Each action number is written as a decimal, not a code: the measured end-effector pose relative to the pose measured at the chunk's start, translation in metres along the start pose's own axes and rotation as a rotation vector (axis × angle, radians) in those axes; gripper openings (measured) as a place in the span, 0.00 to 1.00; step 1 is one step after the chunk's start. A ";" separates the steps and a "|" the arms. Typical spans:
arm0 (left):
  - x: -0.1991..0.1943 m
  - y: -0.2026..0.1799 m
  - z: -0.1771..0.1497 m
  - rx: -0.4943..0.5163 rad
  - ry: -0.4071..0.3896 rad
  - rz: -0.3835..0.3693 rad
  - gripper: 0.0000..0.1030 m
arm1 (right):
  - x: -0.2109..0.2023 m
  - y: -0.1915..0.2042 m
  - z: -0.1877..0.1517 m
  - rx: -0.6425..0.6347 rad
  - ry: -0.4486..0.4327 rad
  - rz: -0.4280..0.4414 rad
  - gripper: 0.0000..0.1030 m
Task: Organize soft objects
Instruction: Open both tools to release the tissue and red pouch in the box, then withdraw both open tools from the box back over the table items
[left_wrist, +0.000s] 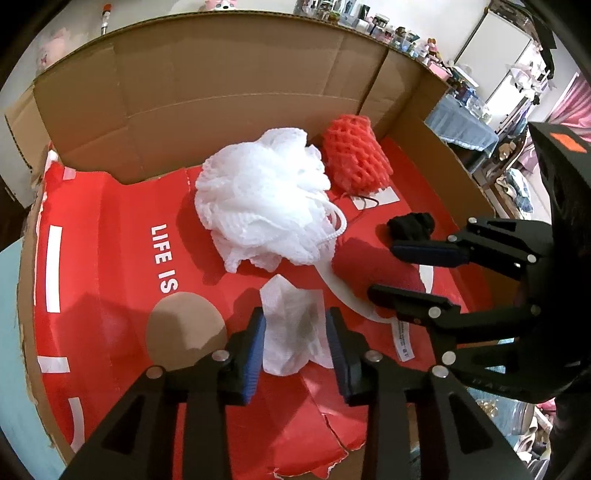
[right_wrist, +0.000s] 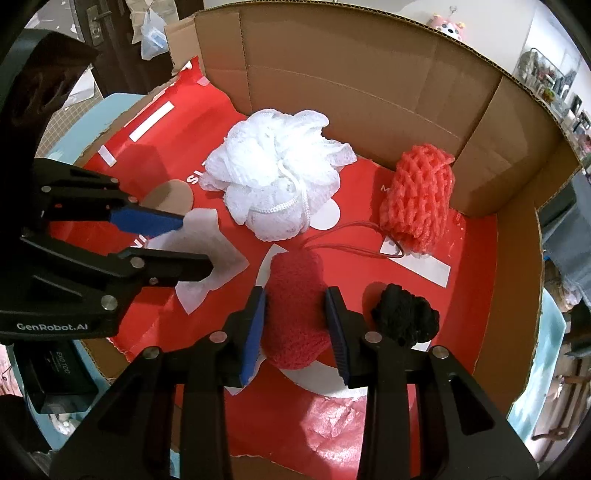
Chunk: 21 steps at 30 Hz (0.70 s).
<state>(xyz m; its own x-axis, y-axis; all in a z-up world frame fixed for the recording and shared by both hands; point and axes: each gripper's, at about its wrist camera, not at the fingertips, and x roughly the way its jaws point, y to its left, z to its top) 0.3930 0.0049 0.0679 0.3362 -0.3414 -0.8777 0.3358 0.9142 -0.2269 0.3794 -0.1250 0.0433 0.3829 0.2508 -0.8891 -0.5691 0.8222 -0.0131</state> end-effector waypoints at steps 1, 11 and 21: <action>0.000 0.000 0.000 -0.003 -0.002 0.001 0.43 | 0.001 0.000 0.000 0.001 0.001 -0.003 0.36; -0.032 -0.005 -0.009 -0.024 -0.090 0.018 0.69 | -0.018 -0.001 -0.004 0.029 -0.044 -0.033 0.52; -0.125 -0.041 -0.049 -0.014 -0.340 0.058 0.92 | -0.122 -0.001 -0.034 0.131 -0.234 -0.088 0.72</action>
<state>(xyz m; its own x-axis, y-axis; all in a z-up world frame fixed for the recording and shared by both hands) 0.2944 0.0208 0.1660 0.6295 -0.3398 -0.6987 0.2960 0.9364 -0.1887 0.3081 -0.1737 0.1360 0.5930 0.2744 -0.7570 -0.4331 0.9013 -0.0125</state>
